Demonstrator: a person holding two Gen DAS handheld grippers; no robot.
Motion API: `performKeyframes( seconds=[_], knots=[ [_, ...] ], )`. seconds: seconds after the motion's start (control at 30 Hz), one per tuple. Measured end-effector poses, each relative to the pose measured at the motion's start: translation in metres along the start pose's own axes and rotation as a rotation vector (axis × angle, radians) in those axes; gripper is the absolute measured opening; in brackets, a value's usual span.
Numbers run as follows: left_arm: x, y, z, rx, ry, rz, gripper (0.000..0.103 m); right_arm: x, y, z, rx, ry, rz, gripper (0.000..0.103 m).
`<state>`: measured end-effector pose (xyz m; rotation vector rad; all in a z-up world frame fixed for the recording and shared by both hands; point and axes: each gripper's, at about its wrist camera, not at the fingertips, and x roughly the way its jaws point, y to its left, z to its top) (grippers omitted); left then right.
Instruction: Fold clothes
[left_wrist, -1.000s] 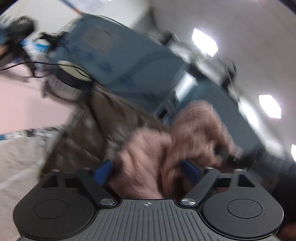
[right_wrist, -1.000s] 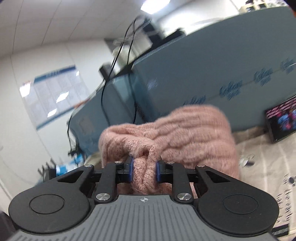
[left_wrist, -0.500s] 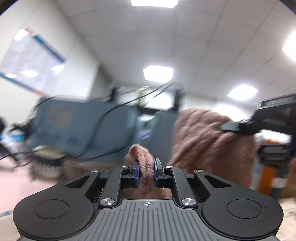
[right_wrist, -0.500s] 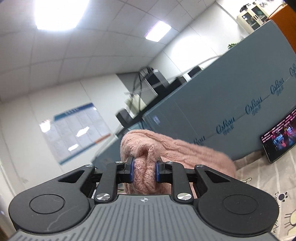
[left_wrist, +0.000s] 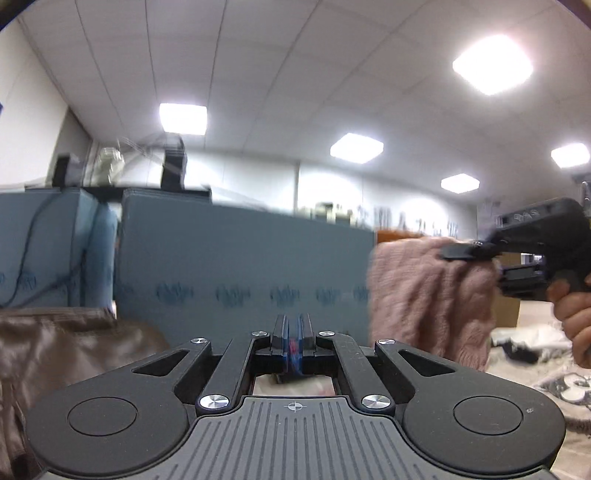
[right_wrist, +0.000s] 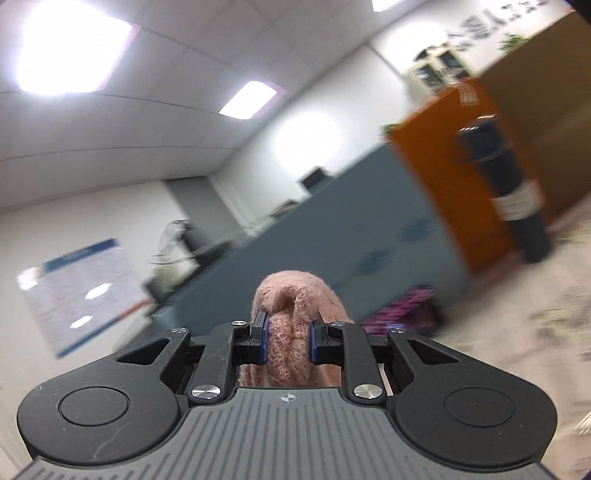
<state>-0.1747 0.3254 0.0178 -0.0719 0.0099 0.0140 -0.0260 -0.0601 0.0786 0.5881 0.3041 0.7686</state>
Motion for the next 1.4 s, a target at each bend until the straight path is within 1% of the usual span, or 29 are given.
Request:
performKeyframes(
  seconds=[0.1, 0.13, 0.17, 0.2, 0.23, 0.27, 0.33, 0.37, 0.4, 0.43, 0.47, 0.5, 0.53, 0.57, 0.6, 0.63, 0.67, 0.7, 0.73, 0.77, 0.83, 1.0, 1.07, 1.13, 1.2, 1.27, 1.3, 1.37, 1.4],
  knots=[
    [0.005, 0.002, -0.003, -0.092, 0.099, 0.032, 0.009, -0.017, -0.039, 0.0, 0.001, 0.026, -0.106, 0.018],
    [0.006, 0.004, -0.005, -0.113, 0.13, 0.055, 0.014, -0.022, -0.051, -0.002, 0.0, 0.044, -0.137, 0.018],
    [0.004, 0.005, -0.008, -0.138, 0.159, 0.085, 0.022, -0.027, -0.063, -0.005, -0.003, 0.064, -0.164, 0.018],
    [0.003, 0.007, -0.01, -0.162, 0.184, 0.114, 0.027, -0.028, -0.073, -0.009, -0.018, 0.084, -0.189, 0.018],
    [0.002, 0.009, -0.011, -0.186, 0.203, 0.144, 0.041, -0.029, -0.08, -0.014, -0.034, 0.1, -0.211, 0.018],
    [-0.001, 0.011, -0.013, -0.205, 0.219, 0.177, 0.058, -0.031, -0.087, -0.022, -0.053, 0.122, -0.232, 0.018],
    [-0.007, 0.012, -0.017, -0.222, 0.242, 0.248, 0.07, -0.028, -0.099, -0.028, -0.074, 0.165, -0.264, 0.018],
    [-0.009, 0.013, -0.019, -0.225, 0.259, 0.277, 0.073, -0.024, -0.1, -0.029, -0.083, 0.186, -0.276, 0.019],
    [-0.011, 0.015, -0.022, -0.232, 0.278, 0.305, 0.082, -0.023, -0.102, -0.028, -0.094, 0.205, -0.289, 0.02],
    [-0.01, 0.019, -0.023, -0.249, 0.298, 0.321, 0.088, -0.022, -0.104, -0.028, -0.107, 0.218, -0.304, 0.025],
    [-0.01, 0.024, -0.025, -0.273, 0.314, 0.323, 0.088, -0.023, -0.103, -0.026, -0.127, 0.21, -0.329, 0.035],
    [-0.009, 0.029, -0.027, -0.297, 0.33, 0.325, 0.088, -0.024, -0.101, -0.024, -0.15, 0.199, -0.354, 0.041],
    [-0.008, 0.034, -0.029, -0.322, 0.346, 0.327, 0.088, -0.026, -0.099, -0.022, -0.188, 0.173, -0.378, 0.056],
    [-0.007, 0.038, -0.032, -0.343, 0.361, 0.326, 0.088, -0.028, -0.095, -0.02, -0.236, 0.146, -0.388, 0.067],
    [-0.005, 0.039, -0.034, -0.36, 0.377, 0.322, 0.088, -0.029, -0.092, -0.02, -0.283, 0.127, -0.383, 0.07],
    [-0.003, 0.039, -0.036, -0.374, 0.392, 0.312, 0.089, -0.029, -0.087, -0.02, -0.327, 0.127, -0.366, 0.073],
    [0.0, 0.038, -0.039, -0.384, 0.41, 0.29, 0.089, -0.025, -0.083, -0.02, -0.368, 0.151, -0.339, 0.08],
    [0.003, 0.038, -0.041, -0.392, 0.426, 0.268, 0.089, -0.021, -0.078, -0.023, -0.4, 0.191, -0.305, 0.085],
    [0.007, 0.038, -0.042, -0.401, 0.44, 0.25, 0.09, -0.015, -0.074, -0.026, -0.424, 0.233, -0.265, 0.087],
    [0.01, 0.038, -0.044, -0.408, 0.451, 0.235, 0.094, -0.008, -0.07, -0.031, -0.443, 0.261, -0.25, 0.089],
    [0.01, 0.037, -0.045, -0.413, 0.452, 0.219, 0.096, 0.007, -0.063, -0.042, -0.48, 0.316, -0.219, 0.093],
    [0.009, 0.038, -0.05, -0.449, 0.43, 0.192, 0.098, 0.041, -0.045, -0.068, -0.568, 0.451, -0.145, 0.095],
    [0.009, 0.037, -0.049, -0.446, 0.432, 0.189, 0.098, 0.048, -0.049, -0.073, -0.574, 0.474, -0.151, 0.095],
    [0.009, 0.036, -0.049, -0.438, 0.437, 0.189, 0.098, 0.049, -0.057, -0.071, -0.536, 0.479, -0.153, 0.094],
    [0.009, 0.036, -0.048, -0.436, 0.438, 0.189, 0.099, 0.049, -0.063, -0.066, -0.492, 0.482, -0.166, 0.086],
    [0.008, 0.037, -0.048, -0.437, 0.438, 0.188, 0.099, 0.047, -0.065, -0.064, -0.485, 0.473, -0.192, 0.063],
    [0.008, 0.037, -0.048, -0.437, 0.44, 0.189, 0.099, 0.046, -0.066, -0.065, -0.493, 0.468, -0.202, 0.058],
    [0.01, 0.035, -0.048, -0.425, 0.446, 0.194, 0.099, 0.044, -0.068, -0.066, -0.515, 0.453, -0.224, 0.033],
    [0.01, 0.034, -0.048, -0.417, 0.45, 0.197, 0.099, 0.043, -0.07, -0.065, -0.519, 0.444, -0.24, 0.027]
  ],
)
